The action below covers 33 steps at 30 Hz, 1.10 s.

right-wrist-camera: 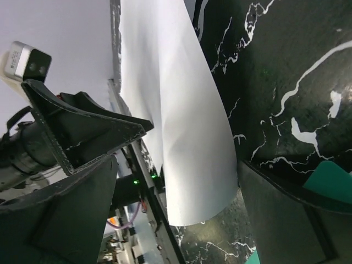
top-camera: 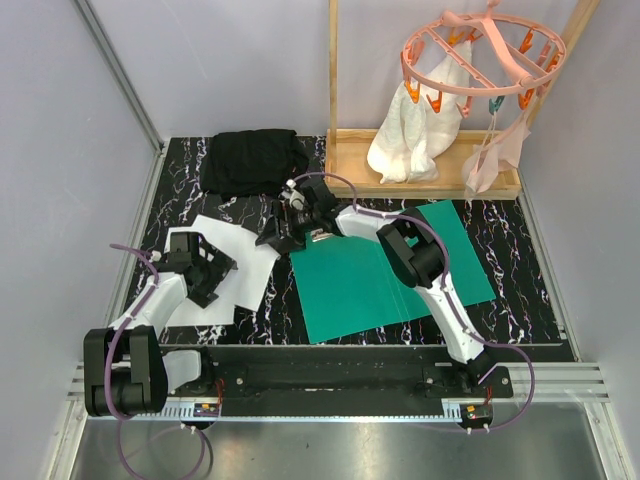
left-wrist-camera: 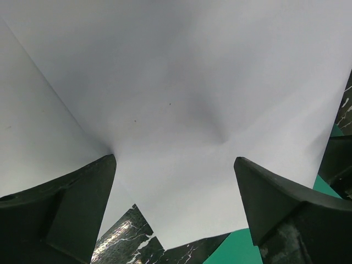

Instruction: Put the files into the folder

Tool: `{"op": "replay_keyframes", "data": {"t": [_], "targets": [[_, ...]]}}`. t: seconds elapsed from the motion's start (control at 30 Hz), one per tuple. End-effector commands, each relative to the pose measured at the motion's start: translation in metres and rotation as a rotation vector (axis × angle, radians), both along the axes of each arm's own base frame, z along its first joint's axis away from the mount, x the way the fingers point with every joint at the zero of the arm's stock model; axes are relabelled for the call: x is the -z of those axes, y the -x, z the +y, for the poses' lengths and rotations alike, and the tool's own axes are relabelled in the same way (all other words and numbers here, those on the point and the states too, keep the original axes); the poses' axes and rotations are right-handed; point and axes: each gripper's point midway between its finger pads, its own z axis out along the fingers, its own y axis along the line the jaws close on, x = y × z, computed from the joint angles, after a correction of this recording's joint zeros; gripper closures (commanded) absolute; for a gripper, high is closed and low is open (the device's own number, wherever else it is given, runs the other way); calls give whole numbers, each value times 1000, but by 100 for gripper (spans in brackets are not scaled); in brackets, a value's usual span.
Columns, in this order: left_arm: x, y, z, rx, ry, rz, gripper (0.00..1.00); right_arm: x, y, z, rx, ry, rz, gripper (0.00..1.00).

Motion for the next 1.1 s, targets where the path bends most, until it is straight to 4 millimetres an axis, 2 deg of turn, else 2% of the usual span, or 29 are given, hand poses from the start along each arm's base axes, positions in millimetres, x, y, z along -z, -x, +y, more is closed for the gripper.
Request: {"op": "replay_keyframes", "data": {"t": [0.0, 0.23, 0.47, 0.63, 0.8, 1.0, 1.07], "targets": [[-4, -4, 1, 11, -13, -34, 3, -59, 14, 13, 5, -151, 44, 0], [-6, -6, 0, 18, -8, -44, 3, -68, 19, 15, 57, -230, 96, 0], [-8, -5, 1, 18, -12, -53, 3, -89, 30, 24, 91, -308, 121, 0], [-8, -5, 1, 16, -9, -55, 3, -98, 18, 28, 151, -392, 134, 0], [-11, -3, 0, 22, -7, -58, 3, -82, 6, 36, 153, -369, 96, 0], [-11, 0, 0, 29, -16, -61, 3, -66, 7, 38, 71, -330, 8, 0], [-11, 0, 1, 27, -18, -64, 3, -68, 8, 37, 38, -334, -24, 1]]}}
